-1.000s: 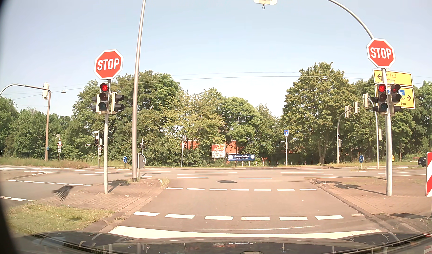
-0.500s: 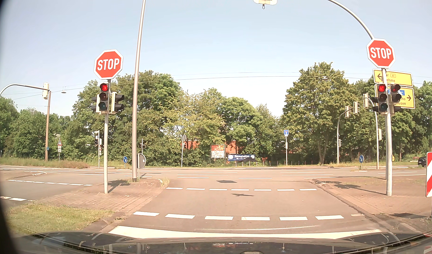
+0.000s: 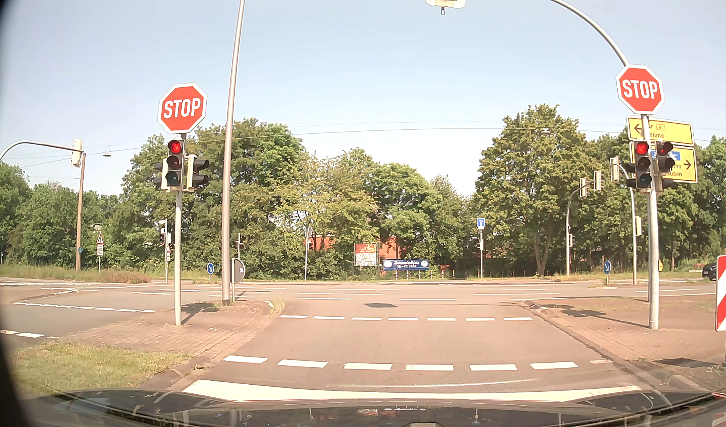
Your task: Follow the waypoints while adhering to traffic rules and regulations
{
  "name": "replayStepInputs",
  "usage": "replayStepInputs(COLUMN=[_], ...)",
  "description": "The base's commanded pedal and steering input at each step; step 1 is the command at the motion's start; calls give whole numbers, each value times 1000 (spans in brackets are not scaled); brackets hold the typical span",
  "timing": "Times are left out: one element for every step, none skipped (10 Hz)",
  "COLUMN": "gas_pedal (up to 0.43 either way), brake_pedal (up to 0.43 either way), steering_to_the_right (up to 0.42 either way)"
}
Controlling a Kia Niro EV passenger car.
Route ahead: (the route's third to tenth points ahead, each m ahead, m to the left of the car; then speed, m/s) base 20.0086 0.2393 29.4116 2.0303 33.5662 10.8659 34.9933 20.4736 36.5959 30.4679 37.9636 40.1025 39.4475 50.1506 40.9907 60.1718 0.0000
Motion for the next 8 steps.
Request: replayStepInputs(gas_pedal=[0,0,0,0,0,0,0,0], brake_pedal=[256,256,256,256,256,256,256,256], steering_to_the_right=[1,1,1,1,1,1,1,1])
